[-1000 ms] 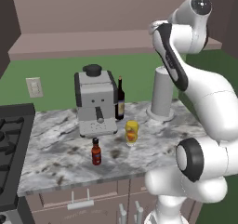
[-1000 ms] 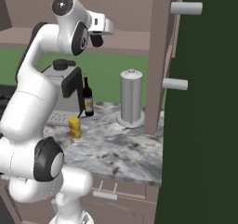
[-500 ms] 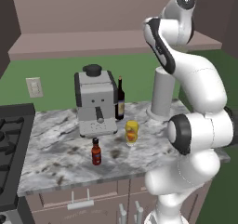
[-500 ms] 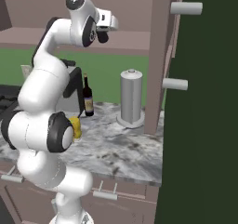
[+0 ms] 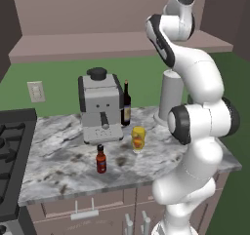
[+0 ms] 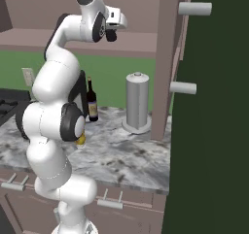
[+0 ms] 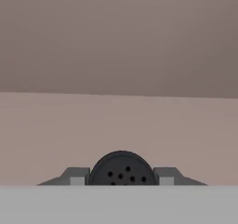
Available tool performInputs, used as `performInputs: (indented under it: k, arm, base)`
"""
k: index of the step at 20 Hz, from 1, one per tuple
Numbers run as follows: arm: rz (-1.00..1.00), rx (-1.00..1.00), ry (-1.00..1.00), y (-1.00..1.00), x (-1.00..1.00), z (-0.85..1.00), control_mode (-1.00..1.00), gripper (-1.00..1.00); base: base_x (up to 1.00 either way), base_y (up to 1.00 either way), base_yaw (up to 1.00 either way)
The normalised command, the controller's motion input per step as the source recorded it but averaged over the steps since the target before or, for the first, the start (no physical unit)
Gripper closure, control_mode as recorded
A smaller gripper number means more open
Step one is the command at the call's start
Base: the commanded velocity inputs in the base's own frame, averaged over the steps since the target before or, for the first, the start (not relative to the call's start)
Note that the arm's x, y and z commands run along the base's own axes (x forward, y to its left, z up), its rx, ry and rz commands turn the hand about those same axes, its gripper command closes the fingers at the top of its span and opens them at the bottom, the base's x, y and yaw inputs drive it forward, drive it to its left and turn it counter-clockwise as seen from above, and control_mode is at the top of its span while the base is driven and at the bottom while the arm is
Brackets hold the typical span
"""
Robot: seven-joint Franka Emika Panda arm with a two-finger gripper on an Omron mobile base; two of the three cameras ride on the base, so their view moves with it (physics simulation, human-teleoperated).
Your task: There are various items on the counter. Only move the condiments/shakers into the cabinet.
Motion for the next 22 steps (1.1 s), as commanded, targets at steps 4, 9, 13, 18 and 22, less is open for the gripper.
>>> performInputs:
  k: [4,9,13,18,22]
  arm:
    - [0.0,0.0,0.0,0.0,0.35,-0.45,-1.0,1.0]
    - [0.0,0.0,0.0,0.0,0.07,-0.48,-1.0,-1.0]
    - [0.0,-0.03,0.0,0.0,0.11,-0.11,-1.0,-1.0]
    - [0.0,-0.02,0.0,0.0,0.2,-0.01,-1.0,-1.0]
    - [-0.02,-0.08,-0.03,0.0,0.36,0.0,-1.0,-1.0]
  base:
    - [0.0,0.0,0.0]
    - [0.0,0.0,0.0]
    - [0.0,0.0,0.0]
    - [0.0,0.0,0.0]
    - [0.0,0.0,0.0]
